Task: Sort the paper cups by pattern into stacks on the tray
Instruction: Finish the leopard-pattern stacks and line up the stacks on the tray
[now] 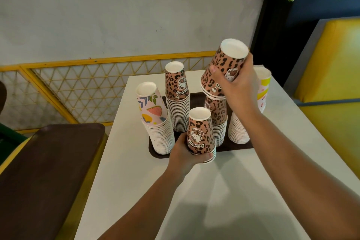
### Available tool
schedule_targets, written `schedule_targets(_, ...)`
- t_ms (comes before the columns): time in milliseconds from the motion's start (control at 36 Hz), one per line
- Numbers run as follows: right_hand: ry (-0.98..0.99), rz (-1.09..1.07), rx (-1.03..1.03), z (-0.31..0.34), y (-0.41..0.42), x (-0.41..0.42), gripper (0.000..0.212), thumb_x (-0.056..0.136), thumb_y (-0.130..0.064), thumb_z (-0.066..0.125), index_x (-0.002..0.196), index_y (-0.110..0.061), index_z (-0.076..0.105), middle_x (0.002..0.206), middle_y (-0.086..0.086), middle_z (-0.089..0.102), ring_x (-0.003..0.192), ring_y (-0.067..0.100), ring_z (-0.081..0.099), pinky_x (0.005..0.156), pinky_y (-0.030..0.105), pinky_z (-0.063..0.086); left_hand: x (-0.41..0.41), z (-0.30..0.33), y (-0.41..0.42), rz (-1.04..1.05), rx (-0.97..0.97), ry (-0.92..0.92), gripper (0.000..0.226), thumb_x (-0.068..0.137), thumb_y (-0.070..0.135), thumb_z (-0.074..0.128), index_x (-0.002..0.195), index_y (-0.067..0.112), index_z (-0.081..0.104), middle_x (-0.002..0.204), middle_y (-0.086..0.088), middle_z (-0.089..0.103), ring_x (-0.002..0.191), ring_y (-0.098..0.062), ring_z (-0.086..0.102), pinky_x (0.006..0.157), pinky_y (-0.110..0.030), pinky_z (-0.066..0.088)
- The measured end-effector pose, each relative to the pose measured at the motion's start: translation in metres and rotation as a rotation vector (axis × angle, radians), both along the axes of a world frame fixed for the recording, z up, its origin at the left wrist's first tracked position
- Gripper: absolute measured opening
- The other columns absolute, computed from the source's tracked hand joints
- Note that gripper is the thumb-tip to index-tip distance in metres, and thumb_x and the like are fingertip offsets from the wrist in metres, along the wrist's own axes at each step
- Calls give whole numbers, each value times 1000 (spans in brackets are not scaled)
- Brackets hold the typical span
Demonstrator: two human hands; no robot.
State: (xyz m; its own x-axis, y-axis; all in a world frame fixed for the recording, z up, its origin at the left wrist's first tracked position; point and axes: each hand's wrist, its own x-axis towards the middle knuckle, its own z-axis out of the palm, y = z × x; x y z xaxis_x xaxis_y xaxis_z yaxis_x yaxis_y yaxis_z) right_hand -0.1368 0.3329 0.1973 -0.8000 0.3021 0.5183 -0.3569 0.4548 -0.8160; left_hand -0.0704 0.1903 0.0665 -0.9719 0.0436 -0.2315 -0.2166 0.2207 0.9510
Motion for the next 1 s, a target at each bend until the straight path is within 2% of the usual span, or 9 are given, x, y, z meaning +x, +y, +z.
schedule_targets(222,-172,53,76,-48,1,-11,70,76,-33,73,132,-12,38,125,2,56,107,8,51,76,8,34,-1,2,-4,15,41,13,94,31,43,85,118,25,55,111,8,69,105,-10,65,87,-32,56)
schedule_targets(333,-223,86,120,-63,5,-10,79,75,-35,73,139,-12,31,136,4,48,123,16,46,95,16,36,0,2,-5,20,55,17,95,32,41,85,120,23,55,112,8,69,104,-7,65,83,-27,56)
schedule_targets(389,-188,63,83,-63,4,-4,80,76,-36,72,140,-13,30,140,4,42,128,14,41,101,20,36,0,3,-5,23,42,21,91,35,37,88,119,25,55,112,8,69,104,-8,64,85,-30,56)
schedule_targets(444,-74,42,66,-60,1,9,73,78,-36,70,137,-12,34,137,2,43,124,5,39,97,9,34,-1,4,-4,26,26,27,81,46,22,93,117,25,54,112,6,68,105,-11,63,87,-32,55)
schedule_targets(500,21,90,82,-60,-1,23,64,79,-39,68,130,-12,41,129,0,48,118,2,46,94,9,39,-3,4,-4,28,31,37,77,51,16,92,117,25,54,113,6,68,106,-13,64,89,-34,55)
schedule_targets(583,-42,231,120,-67,-6,41,64,75,-49,64,126,-18,42,124,-7,51,113,0,51,94,20,46,-6,4,-3,26,50,59,82,44,27,89,120,22,57,110,6,71,103,-11,66,89,-37,57)
schedule_targets(667,-194,303,166,-76,-13,49,82,69,-52,71,135,-21,34,133,-7,48,120,3,46,99,26,43,-7,6,0,4,63,115,80,43,34,87,117,26,59,107,8,72,97,-6,69,85,-33,58)
schedule_targets(778,-358,347,188,-82,-19,50,94,65,-39,80,139,-21,26,130,-5,50,115,4,45,95,19,37,-7,9,3,-41,94,156,75,46,33,84,114,37,54,112,11,69,103,-4,66,87,-30,57)
schedule_targets(1000,-316,256,98,-78,-16,45,83,65,-37,80,132,-20,33,112,-12,50,103,0,47,85,12,38,-4,9,5,-82,20,163,100,42,44,86,132,25,44,123,12,62,114,-6,60,98,-40,53)
